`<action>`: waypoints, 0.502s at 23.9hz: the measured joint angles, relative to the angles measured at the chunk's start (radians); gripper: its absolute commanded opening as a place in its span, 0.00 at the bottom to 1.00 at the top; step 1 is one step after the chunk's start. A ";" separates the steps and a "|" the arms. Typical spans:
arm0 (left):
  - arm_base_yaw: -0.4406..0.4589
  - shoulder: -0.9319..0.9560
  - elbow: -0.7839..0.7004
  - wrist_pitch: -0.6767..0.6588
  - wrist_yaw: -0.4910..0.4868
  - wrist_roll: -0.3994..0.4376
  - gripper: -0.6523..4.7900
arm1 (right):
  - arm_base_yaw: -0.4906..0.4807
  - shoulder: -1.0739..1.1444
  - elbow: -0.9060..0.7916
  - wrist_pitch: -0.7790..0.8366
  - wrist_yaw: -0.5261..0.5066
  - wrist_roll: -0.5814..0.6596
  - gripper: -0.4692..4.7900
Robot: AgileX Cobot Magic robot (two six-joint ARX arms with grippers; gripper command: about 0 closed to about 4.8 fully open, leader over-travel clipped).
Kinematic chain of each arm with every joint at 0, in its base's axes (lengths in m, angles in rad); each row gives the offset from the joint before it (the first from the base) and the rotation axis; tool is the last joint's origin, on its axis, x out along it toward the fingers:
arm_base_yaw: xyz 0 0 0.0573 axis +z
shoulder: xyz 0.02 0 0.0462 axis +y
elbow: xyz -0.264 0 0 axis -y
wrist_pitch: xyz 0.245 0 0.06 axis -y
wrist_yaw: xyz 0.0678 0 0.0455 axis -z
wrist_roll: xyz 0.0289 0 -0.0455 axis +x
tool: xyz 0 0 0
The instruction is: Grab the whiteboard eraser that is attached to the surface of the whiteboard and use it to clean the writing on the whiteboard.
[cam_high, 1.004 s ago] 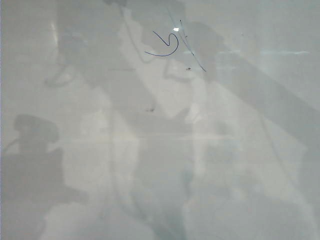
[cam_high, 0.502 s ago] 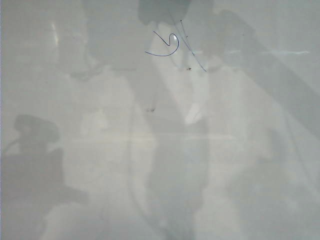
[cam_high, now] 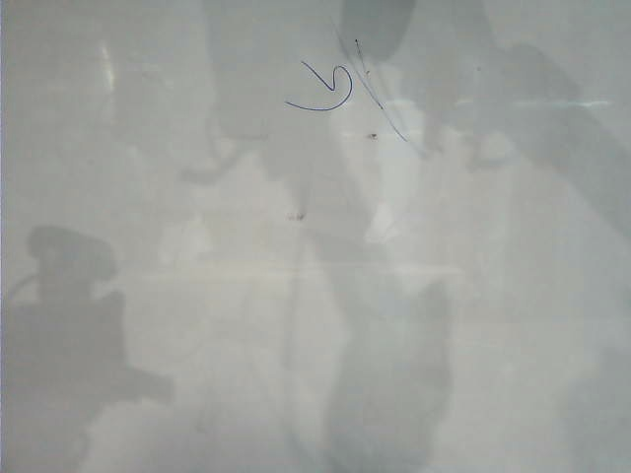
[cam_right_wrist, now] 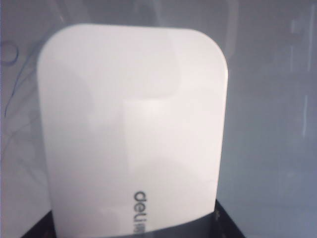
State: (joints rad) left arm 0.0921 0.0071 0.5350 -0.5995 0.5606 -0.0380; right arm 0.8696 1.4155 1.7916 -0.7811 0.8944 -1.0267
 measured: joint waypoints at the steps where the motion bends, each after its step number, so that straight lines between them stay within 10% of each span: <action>1: 0.000 0.000 0.000 0.000 0.000 0.000 0.12 | 0.000 -0.020 -0.021 -0.002 -0.001 0.000 0.32; 12: 0.000 0.000 0.000 0.000 0.000 0.000 0.12 | 0.036 -0.293 -0.453 0.202 -0.043 -0.004 0.33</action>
State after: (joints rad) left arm 0.0921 0.0074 0.5350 -0.5995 0.5606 -0.0380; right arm 0.9058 1.1229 1.3384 -0.5789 0.8513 -1.0306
